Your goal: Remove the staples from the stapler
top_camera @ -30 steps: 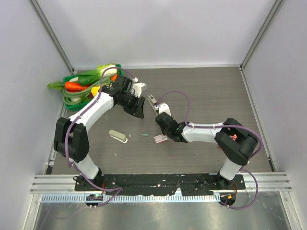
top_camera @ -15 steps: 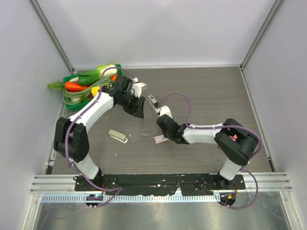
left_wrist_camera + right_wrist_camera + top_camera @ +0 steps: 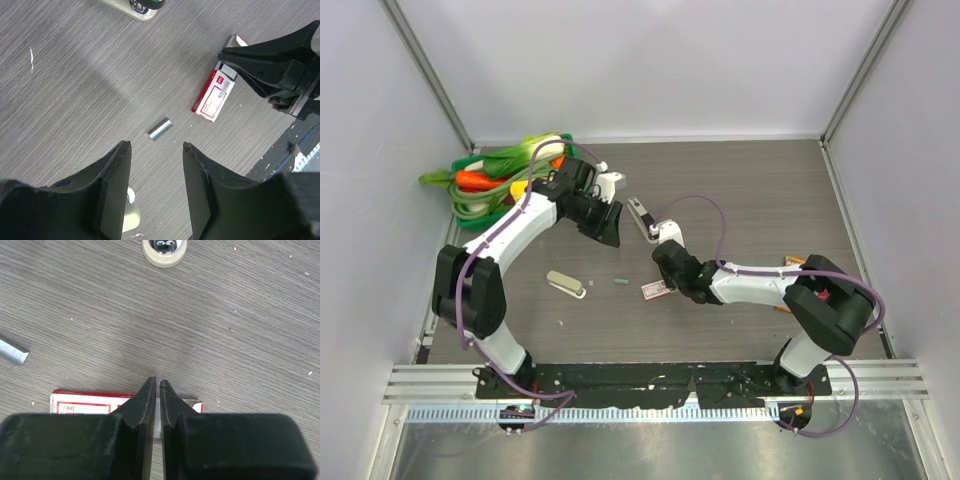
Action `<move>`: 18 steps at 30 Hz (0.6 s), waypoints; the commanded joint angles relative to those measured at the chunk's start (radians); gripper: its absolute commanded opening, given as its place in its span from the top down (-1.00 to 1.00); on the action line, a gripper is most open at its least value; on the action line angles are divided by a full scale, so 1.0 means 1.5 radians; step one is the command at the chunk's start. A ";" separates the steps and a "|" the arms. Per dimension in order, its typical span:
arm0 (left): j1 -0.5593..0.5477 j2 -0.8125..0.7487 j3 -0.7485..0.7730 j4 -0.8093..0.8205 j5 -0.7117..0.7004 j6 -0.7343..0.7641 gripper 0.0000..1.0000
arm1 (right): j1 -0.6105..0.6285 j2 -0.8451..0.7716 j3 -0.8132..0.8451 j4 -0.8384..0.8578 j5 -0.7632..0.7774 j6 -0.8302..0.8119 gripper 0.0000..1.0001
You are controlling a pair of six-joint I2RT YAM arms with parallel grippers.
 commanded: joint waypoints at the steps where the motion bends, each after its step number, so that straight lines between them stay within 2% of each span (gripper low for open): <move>1: 0.004 -0.020 -0.004 0.016 0.001 -0.006 0.01 | 0.005 -0.027 -0.004 0.000 0.004 0.008 0.75; 9: 0.004 -0.021 -0.008 0.017 0.001 -0.005 0.02 | 0.005 0.002 0.032 0.006 0.011 0.002 0.61; 18: 0.005 -0.021 -0.010 0.018 0.000 -0.004 0.01 | 0.005 0.016 0.030 0.010 0.011 -0.001 0.62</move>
